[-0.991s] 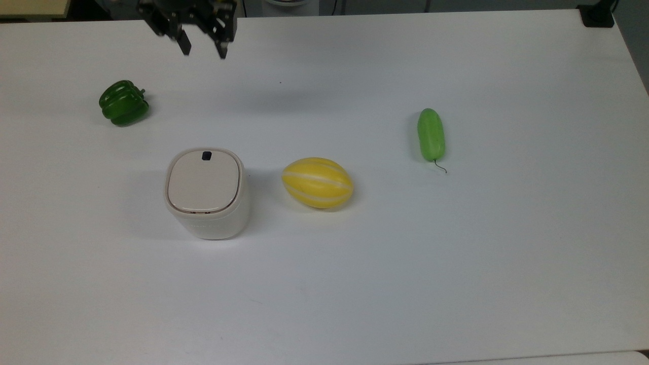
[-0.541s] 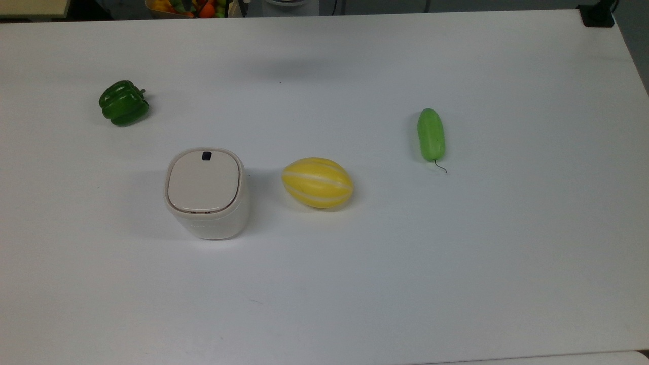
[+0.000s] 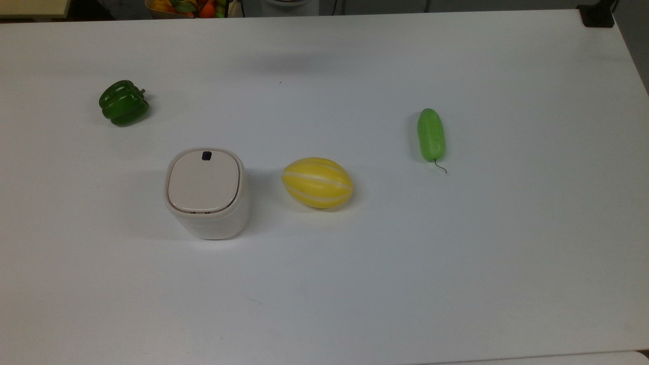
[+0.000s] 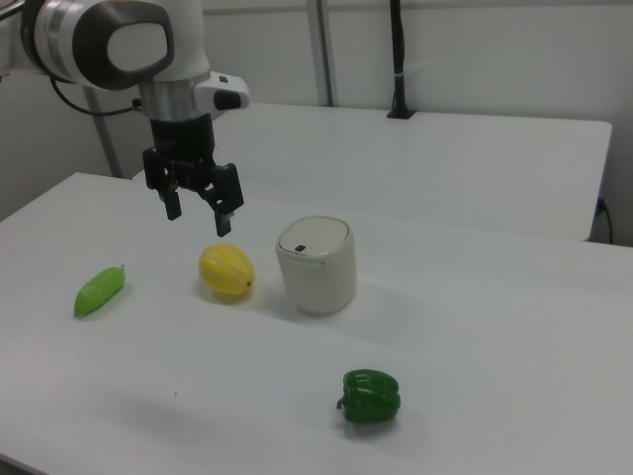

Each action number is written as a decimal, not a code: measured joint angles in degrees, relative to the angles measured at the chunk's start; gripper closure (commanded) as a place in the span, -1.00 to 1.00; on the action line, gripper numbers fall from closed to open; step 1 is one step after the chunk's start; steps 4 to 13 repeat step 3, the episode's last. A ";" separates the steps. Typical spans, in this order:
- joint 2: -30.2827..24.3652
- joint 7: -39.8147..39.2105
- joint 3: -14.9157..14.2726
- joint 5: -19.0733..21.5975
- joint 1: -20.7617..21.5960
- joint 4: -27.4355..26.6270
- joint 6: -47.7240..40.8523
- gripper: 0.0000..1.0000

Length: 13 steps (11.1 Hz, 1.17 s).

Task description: Close garbage bin

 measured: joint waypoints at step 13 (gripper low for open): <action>0.06 -0.09 0.00 0.00 0.01 0.31 -0.02 -1.00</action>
